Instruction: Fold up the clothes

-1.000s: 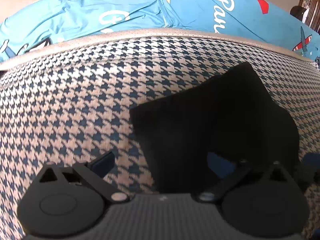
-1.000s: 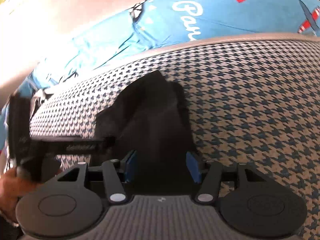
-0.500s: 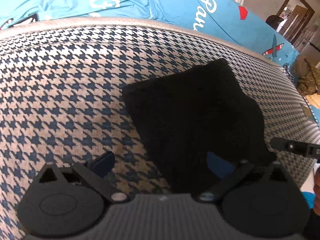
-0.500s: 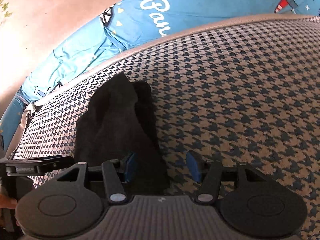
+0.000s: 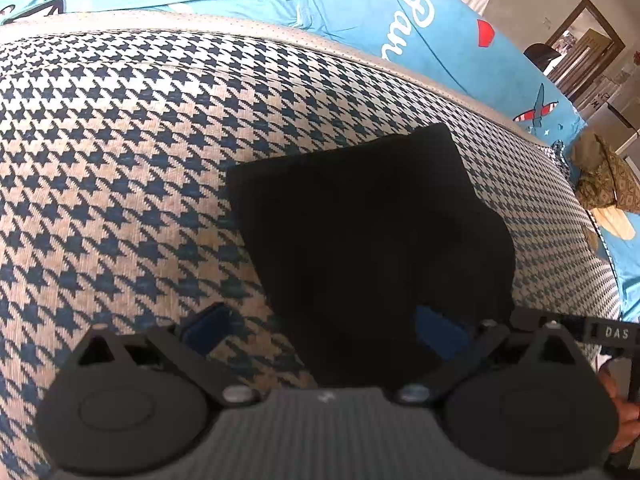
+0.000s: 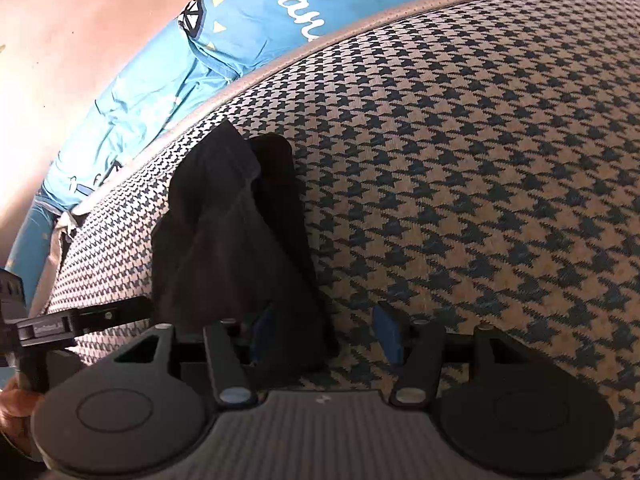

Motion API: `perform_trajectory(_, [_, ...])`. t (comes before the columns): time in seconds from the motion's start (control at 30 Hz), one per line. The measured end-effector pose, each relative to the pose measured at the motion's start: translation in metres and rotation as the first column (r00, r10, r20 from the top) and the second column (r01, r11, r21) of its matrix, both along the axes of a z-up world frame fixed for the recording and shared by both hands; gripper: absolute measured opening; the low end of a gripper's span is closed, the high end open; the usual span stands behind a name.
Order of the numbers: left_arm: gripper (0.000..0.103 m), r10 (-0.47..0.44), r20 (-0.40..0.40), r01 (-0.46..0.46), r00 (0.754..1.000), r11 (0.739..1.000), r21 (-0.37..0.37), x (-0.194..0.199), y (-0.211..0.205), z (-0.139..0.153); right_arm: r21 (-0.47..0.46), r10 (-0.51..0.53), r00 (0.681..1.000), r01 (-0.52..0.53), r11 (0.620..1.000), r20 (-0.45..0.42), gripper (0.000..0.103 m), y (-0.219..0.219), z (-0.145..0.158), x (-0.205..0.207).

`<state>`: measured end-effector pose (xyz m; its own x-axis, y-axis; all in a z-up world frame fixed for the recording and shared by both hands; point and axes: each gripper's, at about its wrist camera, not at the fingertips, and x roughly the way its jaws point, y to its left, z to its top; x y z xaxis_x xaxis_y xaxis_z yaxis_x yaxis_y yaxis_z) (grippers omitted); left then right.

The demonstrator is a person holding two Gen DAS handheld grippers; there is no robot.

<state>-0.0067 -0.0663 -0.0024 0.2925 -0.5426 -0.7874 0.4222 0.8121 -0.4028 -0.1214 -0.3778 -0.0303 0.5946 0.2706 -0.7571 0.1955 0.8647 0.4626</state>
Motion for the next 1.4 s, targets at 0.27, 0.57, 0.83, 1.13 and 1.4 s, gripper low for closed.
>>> perform_trajectory(0.27, [0.103,0.006,-0.016,-0.007,1.000,0.998,-0.062,0.018,-0.008,-0.007,0.033,0.047,0.999,-0.047,0.998,0.010,0.055,0.009,-0.003,0.004])
perform_trajectory(0.57, [0.103,-0.031,-0.023,0.028,0.999,0.994,-0.104,0.039,-0.024,-0.013,0.038,0.085,0.996,-0.086,0.996,0.037,0.057,0.018,-0.005,0.009])
perform_trajectory(0.83, [0.103,-0.056,-0.065,0.041,0.996,0.977,-0.208,0.052,-0.032,-0.016,0.057,0.097,0.994,-0.100,0.993,0.051,0.058,0.024,-0.009,0.020])
perform_trajectory(1.13, [0.103,-0.065,-0.061,0.051,0.996,0.975,-0.215,0.050,-0.032,-0.018,0.075,0.091,0.995,-0.094,0.993,0.051,0.056,0.021,-0.010,0.020])
perform_trajectory(1.4, [0.103,-0.096,0.013,0.097,0.995,0.979,-0.181,0.047,-0.046,-0.017,0.067,0.078,0.995,-0.081,0.994,0.057,0.056,0.025,-0.009,0.021])
